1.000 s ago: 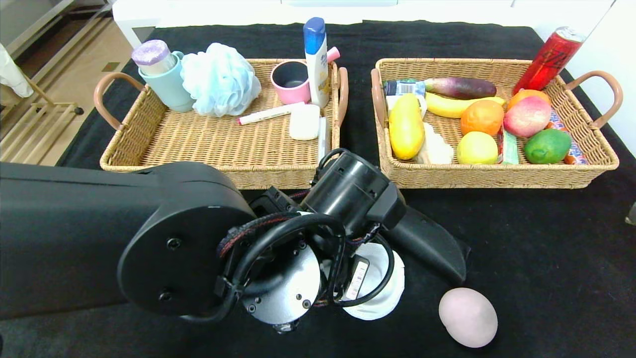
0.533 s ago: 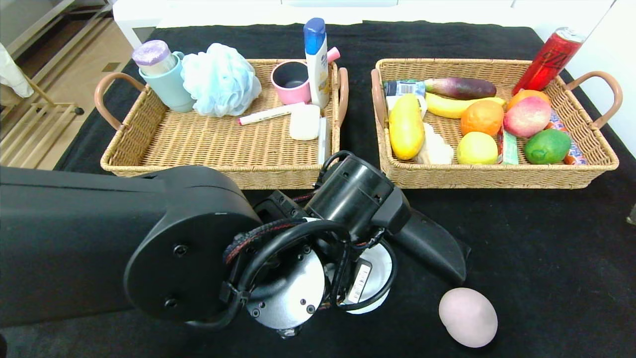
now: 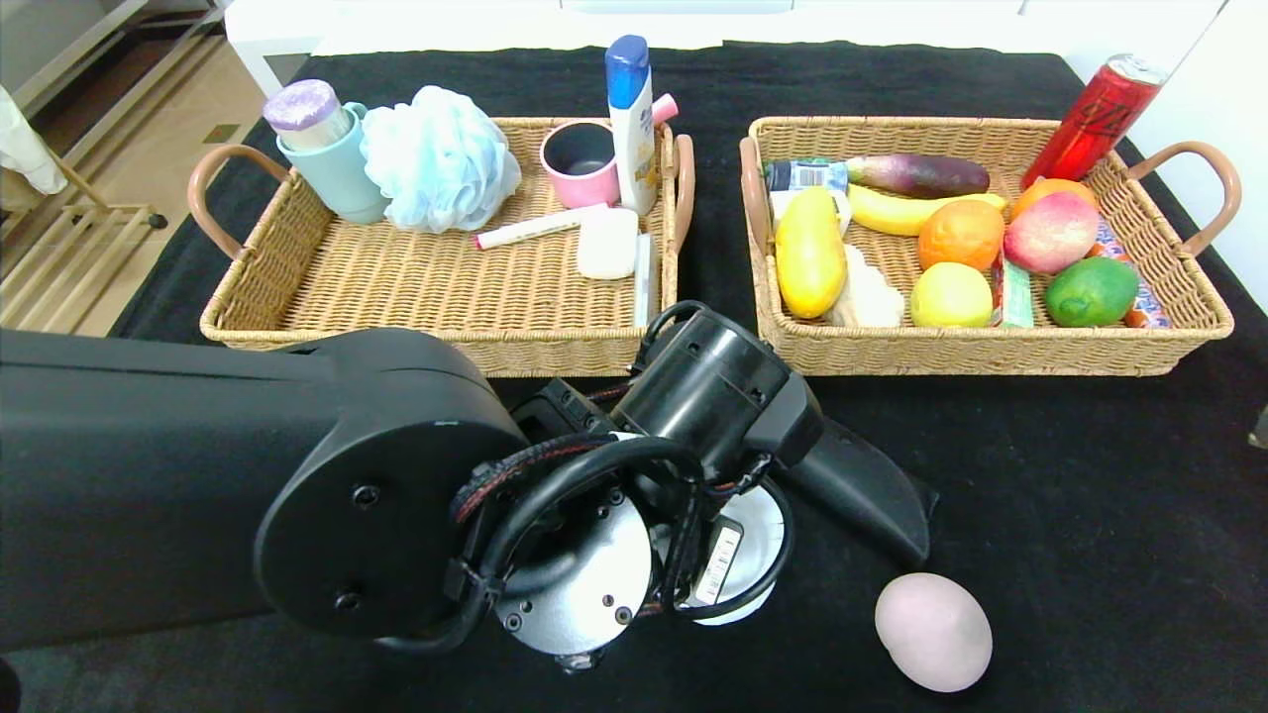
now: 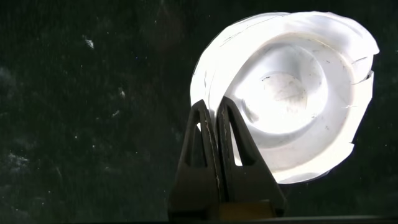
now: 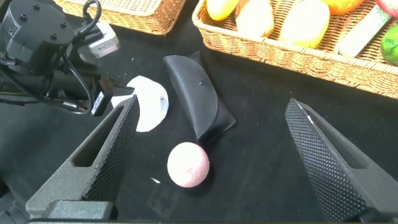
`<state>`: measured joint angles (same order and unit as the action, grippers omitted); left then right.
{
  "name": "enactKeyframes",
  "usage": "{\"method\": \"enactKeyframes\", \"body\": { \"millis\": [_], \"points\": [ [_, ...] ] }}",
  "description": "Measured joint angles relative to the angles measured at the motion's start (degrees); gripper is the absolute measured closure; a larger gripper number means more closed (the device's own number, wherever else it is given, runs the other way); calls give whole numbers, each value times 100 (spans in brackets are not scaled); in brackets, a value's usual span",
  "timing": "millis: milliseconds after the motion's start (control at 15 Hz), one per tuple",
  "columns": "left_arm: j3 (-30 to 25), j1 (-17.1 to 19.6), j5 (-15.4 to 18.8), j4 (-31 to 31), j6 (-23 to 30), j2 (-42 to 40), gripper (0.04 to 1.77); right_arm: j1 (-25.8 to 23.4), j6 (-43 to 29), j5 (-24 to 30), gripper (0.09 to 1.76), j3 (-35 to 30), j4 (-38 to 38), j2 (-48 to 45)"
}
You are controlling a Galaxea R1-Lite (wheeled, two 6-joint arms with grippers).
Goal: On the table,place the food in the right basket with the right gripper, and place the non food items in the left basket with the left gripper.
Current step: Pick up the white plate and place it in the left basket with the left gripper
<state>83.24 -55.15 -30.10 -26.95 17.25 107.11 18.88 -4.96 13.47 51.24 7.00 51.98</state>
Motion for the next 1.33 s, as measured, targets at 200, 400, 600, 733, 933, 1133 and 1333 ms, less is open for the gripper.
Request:
{"method": "enactKeyframes", "body": {
  "millis": [200, 400, 600, 733, 933, 1133, 1333],
  "points": [
    [-2, -24, 15, -11, 2, -96, 170, -1, -2, 2, 14, -11, -2, 9],
    [-17, -59, 23, -6, 9, -336, 170, 7, -2, 6, 14, -17, 9, 9],
    [-49, -133, 48, -22, 17, -653, 170, 18, 0, 11, 14, -30, 16, 13],
    [-68, -146, 59, -38, 17, -905, 170, 90, 0, 4, 14, -48, 16, 16],
    [-52, -13, 59, -49, -24, -1292, 170, 134, 0, 6, 14, -74, 17, 27],
    [57, 319, 63, -11, -226, -1552, 170, 140, 0, 4, 14, -79, 17, 30],
    [226, 837, 155, 168, -533, -1635, 170, 140, 0, 6, 14, -79, 16, 30]
  ]
}}
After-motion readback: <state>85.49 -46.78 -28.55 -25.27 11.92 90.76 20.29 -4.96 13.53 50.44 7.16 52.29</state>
